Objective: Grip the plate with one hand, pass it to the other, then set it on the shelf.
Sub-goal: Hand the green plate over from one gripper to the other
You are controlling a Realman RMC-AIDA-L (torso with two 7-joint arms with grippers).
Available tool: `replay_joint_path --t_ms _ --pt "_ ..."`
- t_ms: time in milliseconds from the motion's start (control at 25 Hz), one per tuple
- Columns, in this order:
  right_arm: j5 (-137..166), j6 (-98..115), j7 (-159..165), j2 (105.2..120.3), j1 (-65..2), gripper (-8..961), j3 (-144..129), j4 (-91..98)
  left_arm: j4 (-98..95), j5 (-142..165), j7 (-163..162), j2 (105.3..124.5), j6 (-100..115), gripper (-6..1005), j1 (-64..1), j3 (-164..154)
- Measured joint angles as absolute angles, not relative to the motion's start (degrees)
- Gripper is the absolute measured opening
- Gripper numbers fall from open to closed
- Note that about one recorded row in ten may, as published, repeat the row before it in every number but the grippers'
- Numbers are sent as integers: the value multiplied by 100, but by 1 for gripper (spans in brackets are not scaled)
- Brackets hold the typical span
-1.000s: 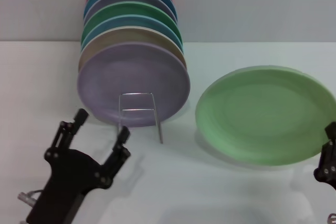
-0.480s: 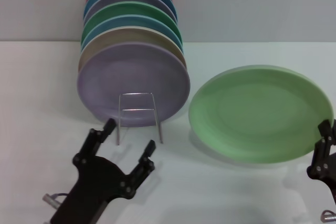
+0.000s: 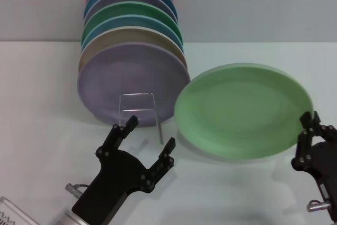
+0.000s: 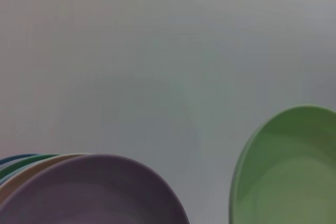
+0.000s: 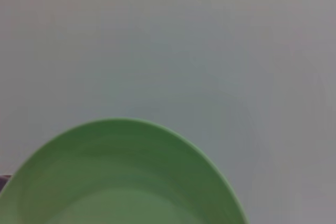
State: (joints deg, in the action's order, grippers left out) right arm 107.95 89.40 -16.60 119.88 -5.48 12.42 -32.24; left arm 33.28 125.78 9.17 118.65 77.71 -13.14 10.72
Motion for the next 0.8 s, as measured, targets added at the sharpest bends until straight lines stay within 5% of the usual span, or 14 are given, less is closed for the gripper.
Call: replay_joint_path --t_ms 800 --pt "10815 8840 -1655 11984 -487 19 1045 -3203 3683 12584 914 11859 7014 830 -1519 1324"
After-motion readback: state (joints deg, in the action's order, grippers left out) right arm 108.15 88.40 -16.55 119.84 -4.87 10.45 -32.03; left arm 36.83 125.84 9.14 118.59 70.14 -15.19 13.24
